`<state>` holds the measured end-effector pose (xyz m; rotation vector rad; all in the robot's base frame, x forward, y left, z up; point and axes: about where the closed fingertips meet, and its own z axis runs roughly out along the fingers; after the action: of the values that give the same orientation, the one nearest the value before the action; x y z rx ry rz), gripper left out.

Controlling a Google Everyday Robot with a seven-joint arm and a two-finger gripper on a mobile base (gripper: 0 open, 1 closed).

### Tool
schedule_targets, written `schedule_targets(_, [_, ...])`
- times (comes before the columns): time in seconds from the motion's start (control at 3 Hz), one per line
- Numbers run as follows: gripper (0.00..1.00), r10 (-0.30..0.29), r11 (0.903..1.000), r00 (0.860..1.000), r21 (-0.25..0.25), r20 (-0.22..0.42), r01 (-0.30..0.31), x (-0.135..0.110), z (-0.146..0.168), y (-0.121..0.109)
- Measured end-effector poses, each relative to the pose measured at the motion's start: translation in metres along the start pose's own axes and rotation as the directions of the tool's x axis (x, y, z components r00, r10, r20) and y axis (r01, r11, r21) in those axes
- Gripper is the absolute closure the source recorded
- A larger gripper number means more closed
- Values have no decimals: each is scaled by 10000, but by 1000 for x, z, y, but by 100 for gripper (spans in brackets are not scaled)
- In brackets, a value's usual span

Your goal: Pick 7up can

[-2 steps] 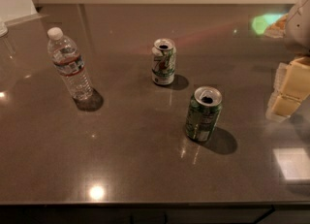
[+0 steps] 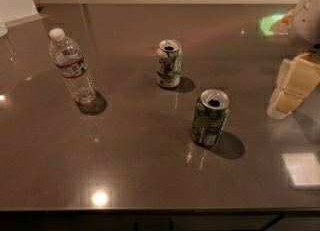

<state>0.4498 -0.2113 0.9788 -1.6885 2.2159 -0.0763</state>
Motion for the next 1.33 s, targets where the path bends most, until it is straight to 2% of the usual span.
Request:
schedule_targets(0.67, [0,479,9989,9897,-62,1347,-475,-40,25,-45])
schedule_targets(1.33, [0,1079,9939,9713,-454,2121,-1005,-92,59,-88])
